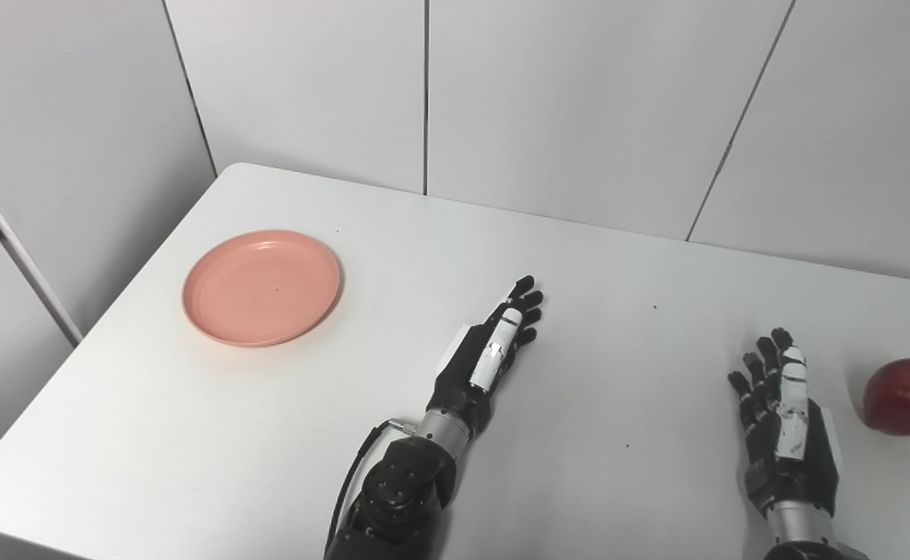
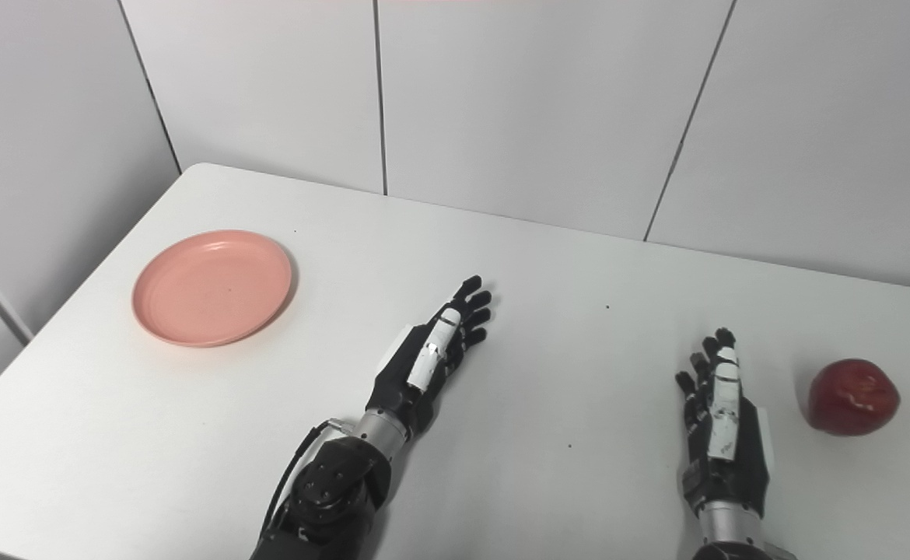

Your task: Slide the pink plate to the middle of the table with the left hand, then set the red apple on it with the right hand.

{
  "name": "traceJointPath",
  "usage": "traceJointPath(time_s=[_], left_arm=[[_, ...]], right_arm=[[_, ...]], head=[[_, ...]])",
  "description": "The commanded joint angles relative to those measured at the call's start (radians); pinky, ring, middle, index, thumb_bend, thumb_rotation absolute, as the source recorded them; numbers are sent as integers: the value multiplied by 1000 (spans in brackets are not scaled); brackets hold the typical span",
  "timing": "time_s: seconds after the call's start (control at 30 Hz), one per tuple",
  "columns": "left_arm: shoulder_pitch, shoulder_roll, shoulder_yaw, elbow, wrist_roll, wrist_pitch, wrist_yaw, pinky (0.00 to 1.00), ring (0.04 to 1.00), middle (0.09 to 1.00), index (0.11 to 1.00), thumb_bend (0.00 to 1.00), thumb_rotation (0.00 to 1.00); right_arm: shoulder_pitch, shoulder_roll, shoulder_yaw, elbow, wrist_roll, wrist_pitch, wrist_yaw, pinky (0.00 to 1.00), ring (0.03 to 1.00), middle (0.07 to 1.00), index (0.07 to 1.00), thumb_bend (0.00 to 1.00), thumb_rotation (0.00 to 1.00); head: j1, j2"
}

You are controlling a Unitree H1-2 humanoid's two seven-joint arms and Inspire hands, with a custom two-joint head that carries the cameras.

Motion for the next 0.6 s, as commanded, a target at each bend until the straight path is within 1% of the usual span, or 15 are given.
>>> traceJointPath(time_s=[0.0, 0.2, 0.33, 0.43, 0.57], left_arm=[[-15, 0, -5, -7, 12, 10, -3, 951, 956, 959, 941, 367, 1000], [-26, 17, -4, -29, 6, 15, -11, 958, 954, 963, 947, 378, 1000], [-33, 30, -2, -49, 2, 5, -22, 965, 951, 962, 949, 380, 1000], [-40, 37, 3, -78, -3, 18, -29, 965, 949, 960, 948, 420, 1000], [-55, 49, 10, -132, -12, 54, -35, 947, 939, 955, 943, 427, 1000]], right_arm=[[-13, -7, 2, -15, 3, -64, 21, 1000, 1000, 1000, 1000, 200, 1000], [-16, -5, -2, -7, 3, -72, 27, 1000, 1000, 1000, 1000, 192, 1000], [-15, -6, -1, -8, -1, -68, 27, 1000, 1000, 1000, 1000, 193, 1000], [-14, -11, 2, -4, -4, -73, 33, 1000, 1000, 1000, 1000, 196, 1000], [-13, -9, 1, -7, -1, -66, 33, 1000, 1000, 1000, 1000, 207, 1000]], head=[[-1, 0], [3, -2], [6, -5], [12, -8], [13, -11]])
